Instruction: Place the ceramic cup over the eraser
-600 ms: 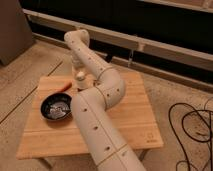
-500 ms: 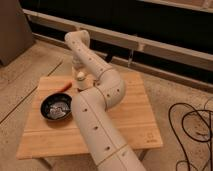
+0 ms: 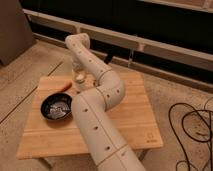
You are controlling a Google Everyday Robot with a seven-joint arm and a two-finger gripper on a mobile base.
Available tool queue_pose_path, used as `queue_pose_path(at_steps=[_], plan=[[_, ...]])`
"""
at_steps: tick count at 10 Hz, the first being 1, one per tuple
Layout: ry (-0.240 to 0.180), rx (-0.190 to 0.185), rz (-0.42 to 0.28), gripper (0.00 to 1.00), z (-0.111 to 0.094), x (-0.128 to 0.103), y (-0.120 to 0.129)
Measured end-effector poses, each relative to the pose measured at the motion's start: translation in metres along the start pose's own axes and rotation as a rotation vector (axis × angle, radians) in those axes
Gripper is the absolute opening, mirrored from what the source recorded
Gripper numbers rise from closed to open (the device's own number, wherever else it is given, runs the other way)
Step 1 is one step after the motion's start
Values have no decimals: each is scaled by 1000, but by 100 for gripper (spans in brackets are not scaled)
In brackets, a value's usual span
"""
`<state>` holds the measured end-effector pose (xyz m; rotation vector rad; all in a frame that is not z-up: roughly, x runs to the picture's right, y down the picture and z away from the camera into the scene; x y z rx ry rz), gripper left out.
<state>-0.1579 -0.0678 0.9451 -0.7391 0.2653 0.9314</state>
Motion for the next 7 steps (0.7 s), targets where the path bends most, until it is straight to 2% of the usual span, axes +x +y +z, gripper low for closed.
queue_pose_path(at_steps=[7], plan=[[0, 9, -19, 0, -4, -1, 1]])
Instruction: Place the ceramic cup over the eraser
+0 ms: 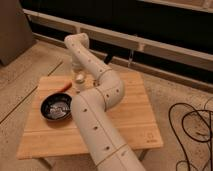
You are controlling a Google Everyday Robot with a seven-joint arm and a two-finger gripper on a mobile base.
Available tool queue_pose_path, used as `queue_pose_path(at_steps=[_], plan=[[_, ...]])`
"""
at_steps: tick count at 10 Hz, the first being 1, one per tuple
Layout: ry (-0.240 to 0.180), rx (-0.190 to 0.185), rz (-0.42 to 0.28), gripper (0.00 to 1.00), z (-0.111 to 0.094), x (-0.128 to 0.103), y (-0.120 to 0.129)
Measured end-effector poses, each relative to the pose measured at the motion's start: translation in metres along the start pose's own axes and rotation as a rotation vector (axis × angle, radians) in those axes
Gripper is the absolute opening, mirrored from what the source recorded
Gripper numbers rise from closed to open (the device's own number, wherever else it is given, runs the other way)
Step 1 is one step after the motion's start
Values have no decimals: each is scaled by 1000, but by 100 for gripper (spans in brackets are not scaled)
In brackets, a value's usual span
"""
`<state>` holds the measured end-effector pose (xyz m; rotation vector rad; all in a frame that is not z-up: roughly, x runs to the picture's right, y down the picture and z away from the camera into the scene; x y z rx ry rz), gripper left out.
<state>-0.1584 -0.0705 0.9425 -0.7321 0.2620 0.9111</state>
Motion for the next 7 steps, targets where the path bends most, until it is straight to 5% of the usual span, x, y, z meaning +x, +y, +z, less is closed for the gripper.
queue_pose_path(at_steps=[4, 7], plan=[[19, 8, -15, 0, 2, 3, 2], [47, 19, -40, 31, 6, 6, 7]])
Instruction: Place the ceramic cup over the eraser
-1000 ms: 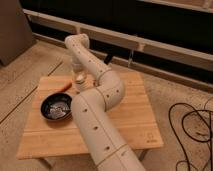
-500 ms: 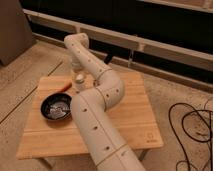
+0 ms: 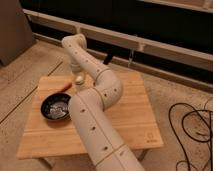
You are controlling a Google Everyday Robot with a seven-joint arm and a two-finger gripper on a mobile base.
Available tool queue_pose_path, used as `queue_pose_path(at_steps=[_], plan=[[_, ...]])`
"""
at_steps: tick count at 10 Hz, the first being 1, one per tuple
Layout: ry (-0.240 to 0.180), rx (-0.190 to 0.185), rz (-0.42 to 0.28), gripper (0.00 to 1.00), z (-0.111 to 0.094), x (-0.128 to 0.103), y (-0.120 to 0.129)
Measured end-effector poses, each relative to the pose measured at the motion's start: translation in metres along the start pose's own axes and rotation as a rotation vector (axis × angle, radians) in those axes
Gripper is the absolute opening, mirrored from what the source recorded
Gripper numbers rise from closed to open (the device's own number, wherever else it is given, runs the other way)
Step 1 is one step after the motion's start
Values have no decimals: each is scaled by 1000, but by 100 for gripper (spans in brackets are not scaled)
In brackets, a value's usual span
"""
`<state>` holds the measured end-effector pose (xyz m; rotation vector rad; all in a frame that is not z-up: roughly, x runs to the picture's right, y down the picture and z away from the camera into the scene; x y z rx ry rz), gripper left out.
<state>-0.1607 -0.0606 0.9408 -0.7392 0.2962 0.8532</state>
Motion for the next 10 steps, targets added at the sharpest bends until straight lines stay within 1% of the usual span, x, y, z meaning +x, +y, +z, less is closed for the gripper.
queue_pose_path(at_steps=[2, 3, 10], plan=[[3, -2, 4, 51, -1, 1, 1], [3, -2, 5, 54, -1, 1, 1], [3, -2, 5, 54, -1, 1, 1]])
